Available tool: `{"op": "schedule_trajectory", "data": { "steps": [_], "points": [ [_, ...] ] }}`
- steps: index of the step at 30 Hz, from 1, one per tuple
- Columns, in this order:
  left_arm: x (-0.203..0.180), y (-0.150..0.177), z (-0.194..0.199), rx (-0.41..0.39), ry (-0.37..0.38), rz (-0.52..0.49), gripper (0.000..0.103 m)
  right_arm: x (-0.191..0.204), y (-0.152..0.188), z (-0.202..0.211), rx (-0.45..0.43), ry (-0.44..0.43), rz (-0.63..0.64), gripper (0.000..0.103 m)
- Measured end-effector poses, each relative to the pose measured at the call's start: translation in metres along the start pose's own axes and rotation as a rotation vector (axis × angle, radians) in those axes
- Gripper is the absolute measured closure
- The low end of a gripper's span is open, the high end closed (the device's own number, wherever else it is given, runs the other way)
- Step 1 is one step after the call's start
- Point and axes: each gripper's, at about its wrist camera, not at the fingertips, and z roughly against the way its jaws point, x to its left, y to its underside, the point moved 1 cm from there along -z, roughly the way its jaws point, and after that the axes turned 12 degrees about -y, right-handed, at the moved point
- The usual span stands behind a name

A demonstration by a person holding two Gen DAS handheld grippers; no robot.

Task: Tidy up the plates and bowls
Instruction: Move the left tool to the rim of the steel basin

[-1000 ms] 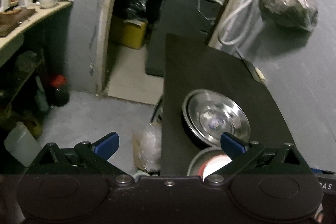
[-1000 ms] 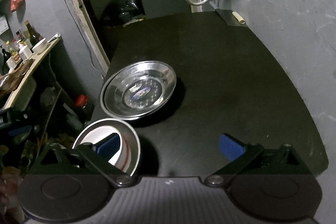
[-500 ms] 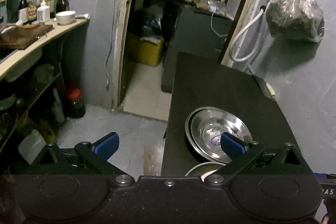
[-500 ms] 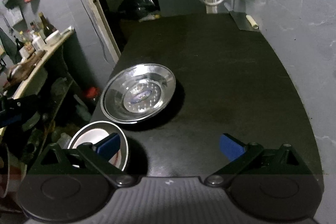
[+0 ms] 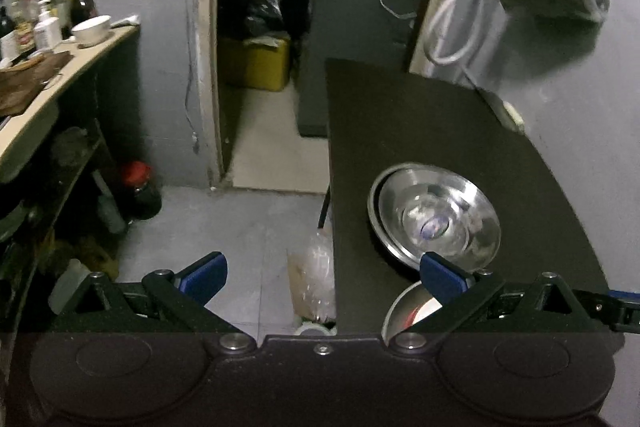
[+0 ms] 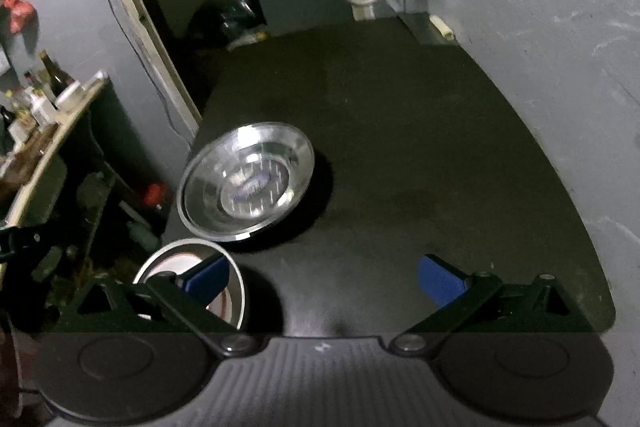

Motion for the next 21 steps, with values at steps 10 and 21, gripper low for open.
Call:
{"op": "schedule_trajectory", "data": {
  "steps": [10, 21],
  "points": [
    [0.014, 0.002, -0.020, 0.067, 0.159, -0.188, 0.001, 0.038, 0.016, 0.004, -0.023, 0.160, -0.062, 0.000],
    [-0.002, 0.015, -0.046, 0.165, 0.200, -0.268, 0.001, 0.034, 0.030, -0.010, 0.080, 0.208, -0.076, 0.000]
  ]
}}
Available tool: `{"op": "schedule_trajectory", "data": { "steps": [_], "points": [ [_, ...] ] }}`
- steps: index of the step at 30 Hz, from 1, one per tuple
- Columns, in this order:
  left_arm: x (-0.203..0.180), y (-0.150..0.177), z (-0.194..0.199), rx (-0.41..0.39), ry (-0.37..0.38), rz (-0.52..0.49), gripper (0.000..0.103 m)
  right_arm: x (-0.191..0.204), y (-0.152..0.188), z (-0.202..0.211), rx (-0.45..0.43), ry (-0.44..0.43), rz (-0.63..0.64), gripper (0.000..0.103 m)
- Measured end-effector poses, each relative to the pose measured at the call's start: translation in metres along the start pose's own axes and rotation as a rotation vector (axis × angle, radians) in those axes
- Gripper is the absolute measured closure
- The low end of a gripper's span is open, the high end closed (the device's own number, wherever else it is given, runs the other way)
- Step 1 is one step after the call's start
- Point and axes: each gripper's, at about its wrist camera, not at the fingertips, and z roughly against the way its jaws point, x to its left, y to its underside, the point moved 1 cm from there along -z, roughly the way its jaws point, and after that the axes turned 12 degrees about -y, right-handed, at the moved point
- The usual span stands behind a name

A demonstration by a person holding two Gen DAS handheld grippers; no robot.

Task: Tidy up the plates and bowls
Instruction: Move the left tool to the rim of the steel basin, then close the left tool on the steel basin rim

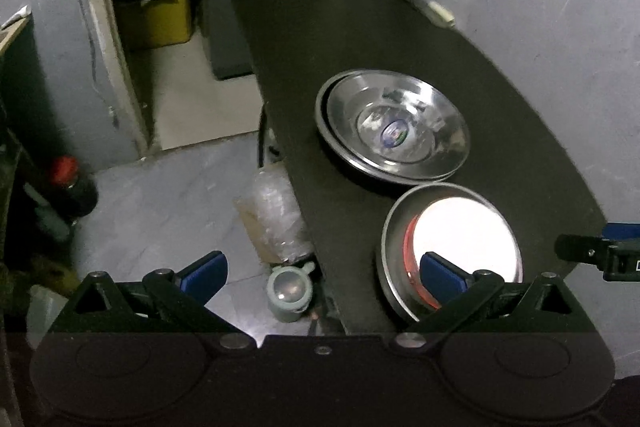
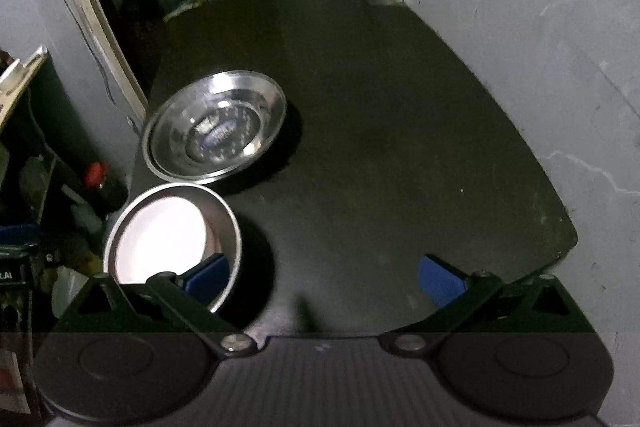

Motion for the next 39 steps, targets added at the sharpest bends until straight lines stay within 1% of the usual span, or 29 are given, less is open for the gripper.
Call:
{"op": "schedule_trajectory", "data": {
  "steps": [5, 10, 14, 21, 26, 28, 30, 31, 33, 34, 36, 37, 39],
  "points": [
    [-0.009, -0.003, -0.012, 0.038, -0.044, -0.023, 0.001, -0.003, -0.004, -0.018, 0.052, -0.074, 0.037, 0.000],
    [-0.014, -0.002, -0.021, 0.077, -0.089, -0.043, 0.001, 0.007, -0.006, -0.034, 0.096, -0.082, 0.127, 0.000],
    [-0.016, 0.000, -0.025, 0.089, -0.091, -0.051, 0.002, 0.010, -0.007, -0.045, 0.134, -0.080, 0.171, 0.000],
    [-0.022, 0.000, -0.029, 0.085, -0.114, -0.075, 0.002, 0.010, -0.009, -0.055, 0.155, -0.086, 0.215, 0.000],
    [-0.027, 0.000, -0.033, 0.086, -0.141, -0.087, 0.004, 0.009, -0.010, -0.058, 0.150, -0.100, 0.234, 0.001],
    [-0.028, 0.000, -0.034, 0.087, -0.141, -0.087, 0.006, 0.007, -0.010, -0.058, 0.151, -0.116, 0.229, 0.004],
    [-0.028, 0.000, -0.034, 0.088, -0.140, -0.087, 0.009, 0.006, -0.010, -0.057, 0.146, -0.139, 0.229, 0.015],
    [-0.028, 0.000, -0.034, 0.087, -0.137, -0.088, 0.010, 0.007, -0.010, -0.056, 0.142, -0.150, 0.235, 0.018],
    [-0.029, -0.001, -0.033, 0.086, -0.122, -0.088, 0.018, 0.009, -0.010, -0.054, 0.137, -0.168, 0.251, 0.026],
    [-0.030, -0.001, -0.033, 0.087, -0.108, -0.090, 0.021, 0.009, -0.010, -0.054, 0.136, -0.177, 0.256, 0.027],
    [-0.031, -0.001, -0.033, 0.088, -0.084, -0.088, 0.032, 0.008, -0.010, -0.053, 0.133, -0.205, 0.253, 0.035],
    [-0.032, -0.001, -0.032, 0.091, -0.059, -0.082, 0.036, 0.008, -0.010, -0.052, 0.131, -0.217, 0.251, 0.038],
    [-0.032, 0.000, -0.032, 0.102, -0.009, -0.066, 0.053, 0.008, -0.009, -0.051, 0.129, -0.236, 0.249, 0.045]
  ]
}}
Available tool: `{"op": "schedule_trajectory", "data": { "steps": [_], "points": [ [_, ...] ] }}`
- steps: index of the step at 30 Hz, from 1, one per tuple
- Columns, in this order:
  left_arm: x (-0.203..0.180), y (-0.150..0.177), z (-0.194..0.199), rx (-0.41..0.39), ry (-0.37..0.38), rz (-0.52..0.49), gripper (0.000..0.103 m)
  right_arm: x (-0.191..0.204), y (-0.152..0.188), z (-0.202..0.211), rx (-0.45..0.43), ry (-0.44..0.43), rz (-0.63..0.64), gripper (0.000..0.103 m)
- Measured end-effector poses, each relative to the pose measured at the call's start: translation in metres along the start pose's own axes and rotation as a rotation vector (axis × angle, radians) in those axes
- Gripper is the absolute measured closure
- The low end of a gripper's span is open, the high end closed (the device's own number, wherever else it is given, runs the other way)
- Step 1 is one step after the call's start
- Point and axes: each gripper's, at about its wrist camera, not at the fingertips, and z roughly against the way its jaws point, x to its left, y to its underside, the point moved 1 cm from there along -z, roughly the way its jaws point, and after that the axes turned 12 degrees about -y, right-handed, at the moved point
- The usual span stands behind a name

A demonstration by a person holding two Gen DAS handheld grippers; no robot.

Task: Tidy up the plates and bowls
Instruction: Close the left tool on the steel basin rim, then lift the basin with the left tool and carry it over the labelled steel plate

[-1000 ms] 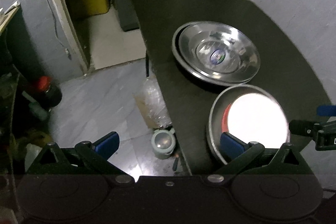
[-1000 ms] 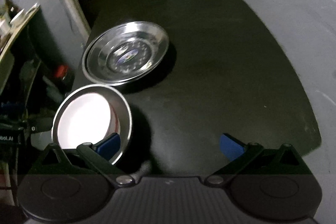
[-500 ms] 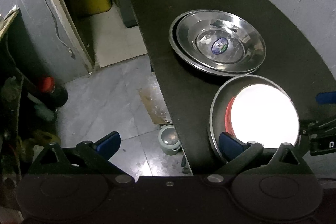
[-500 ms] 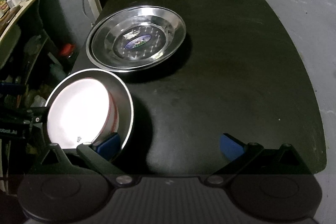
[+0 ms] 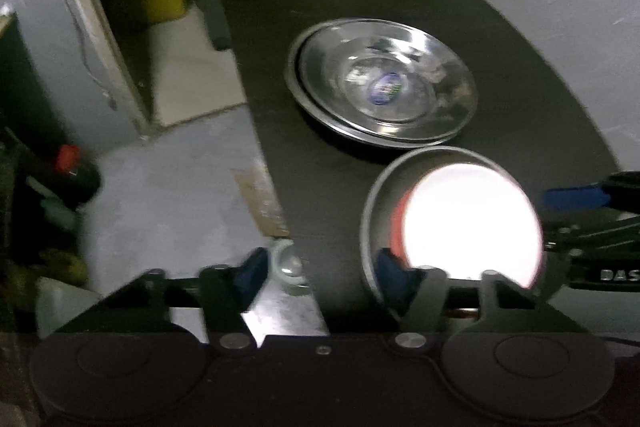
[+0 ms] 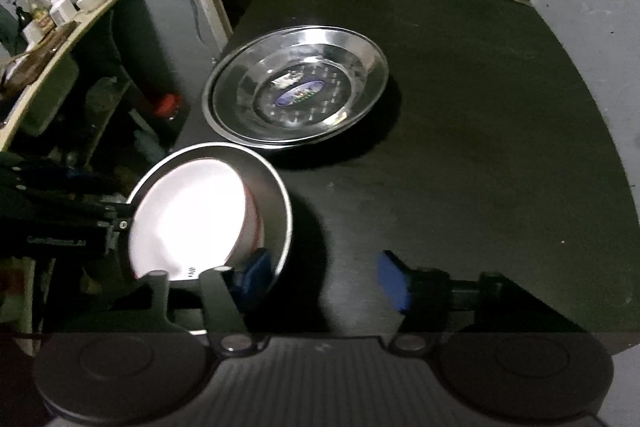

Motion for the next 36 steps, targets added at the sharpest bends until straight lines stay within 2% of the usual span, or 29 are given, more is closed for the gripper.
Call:
{"op": "schedule_trajectory", "data": {
  "steps": [3, 6, 10, 11, 12, 15, 23, 36],
  "points": [
    [-0.001, 0.002, 0.000, 0.007, 0.041, 0.011, 0.062, 0.001, 0.000, 0.001, -0.004, -0.029, 0.003, 0.057],
    [-0.003, 0.003, 0.000, 0.005, 0.068, 0.017, 0.074, 0.002, 0.000, 0.000, -0.003, -0.041, 0.007, 0.059],
    [-0.004, 0.002, 0.000, 0.005, 0.090, 0.016, 0.082, -0.001, -0.001, 0.000, 0.001, -0.061, -0.021, 0.060],
    [-0.004, 0.001, 0.001, 0.005, 0.096, 0.014, 0.086, -0.002, -0.002, -0.001, 0.003, -0.072, -0.031, 0.064],
    [-0.004, 0.001, 0.001, 0.005, 0.104, 0.011, 0.091, -0.003, -0.002, -0.001, 0.005, -0.090, -0.044, 0.072],
    [-0.006, 0.000, 0.001, -0.001, 0.104, 0.006, 0.093, -0.003, -0.004, -0.003, 0.015, -0.153, -0.049, 0.088],
    [-0.007, -0.003, 0.003, -0.013, 0.108, 0.008, 0.094, 0.002, -0.004, -0.003, 0.030, -0.143, -0.029, 0.089],
    [-0.007, -0.010, 0.002, -0.003, 0.129, 0.041, 0.097, -0.002, -0.006, 0.008, 0.000, -0.140, -0.044, 0.093]
  ]
}}
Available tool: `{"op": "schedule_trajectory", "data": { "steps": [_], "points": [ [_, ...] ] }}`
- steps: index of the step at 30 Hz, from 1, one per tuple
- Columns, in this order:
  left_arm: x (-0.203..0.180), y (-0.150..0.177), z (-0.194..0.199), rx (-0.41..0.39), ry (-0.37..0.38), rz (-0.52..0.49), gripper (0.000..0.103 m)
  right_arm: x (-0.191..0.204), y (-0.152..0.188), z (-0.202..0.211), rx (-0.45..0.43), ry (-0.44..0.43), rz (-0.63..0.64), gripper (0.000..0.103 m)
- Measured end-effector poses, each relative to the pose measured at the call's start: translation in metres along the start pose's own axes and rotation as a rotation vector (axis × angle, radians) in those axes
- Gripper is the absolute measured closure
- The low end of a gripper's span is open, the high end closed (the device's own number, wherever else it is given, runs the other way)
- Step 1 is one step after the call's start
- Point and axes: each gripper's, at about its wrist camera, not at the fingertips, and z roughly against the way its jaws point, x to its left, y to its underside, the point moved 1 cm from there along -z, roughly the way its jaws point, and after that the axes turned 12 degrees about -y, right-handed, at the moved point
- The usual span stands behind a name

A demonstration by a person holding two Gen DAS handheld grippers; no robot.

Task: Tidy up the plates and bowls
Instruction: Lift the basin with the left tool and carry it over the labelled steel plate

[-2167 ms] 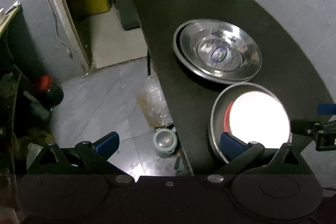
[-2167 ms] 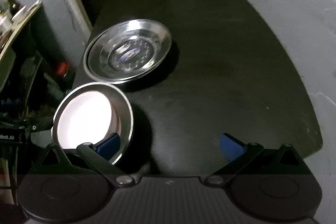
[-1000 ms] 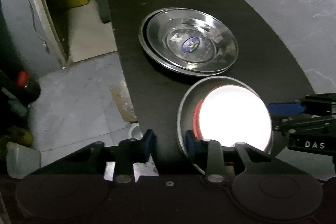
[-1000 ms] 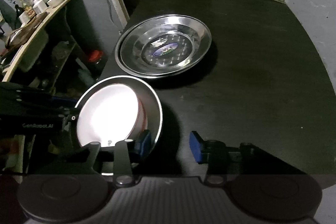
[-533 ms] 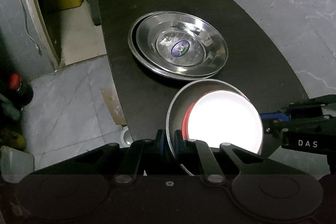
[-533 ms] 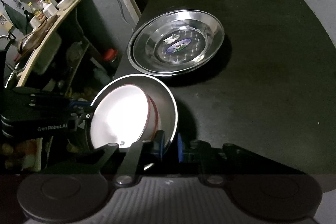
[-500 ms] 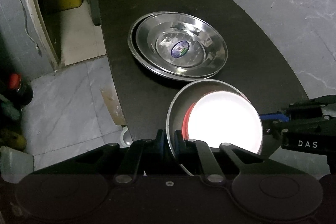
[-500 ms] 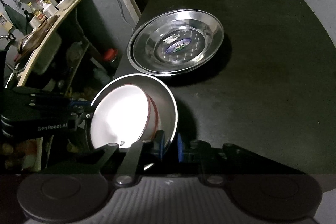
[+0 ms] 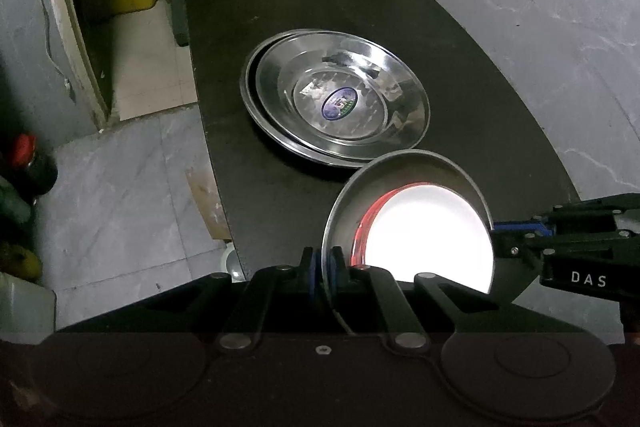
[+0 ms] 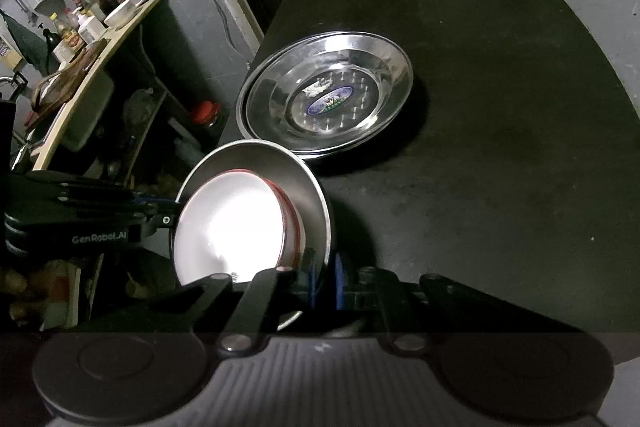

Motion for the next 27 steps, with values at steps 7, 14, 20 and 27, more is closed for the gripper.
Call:
{"op": "schedule_trajectory", "data": {
  "steps": [7, 14, 20, 27],
  "points": [
    [0.003, 0.002, -0.004, 0.025, 0.006, 0.001, 0.095, -0.003, 0.000, -0.005, 0.018, -0.010, -0.023, 0.091],
    [0.007, 0.003, -0.009, 0.036, 0.021, 0.020, 0.090, -0.004, -0.001, -0.010, 0.036, -0.011, -0.037, 0.086],
    [0.009, 0.002, -0.011, 0.047, 0.023, 0.027, 0.087, -0.005, 0.000, -0.010, 0.038, -0.015, -0.059, 0.088],
    [0.006, -0.001, -0.012, 0.070, 0.034, 0.034, 0.096, -0.009, -0.002, -0.008, 0.042, -0.036, -0.112, 0.091]
  ]
}}
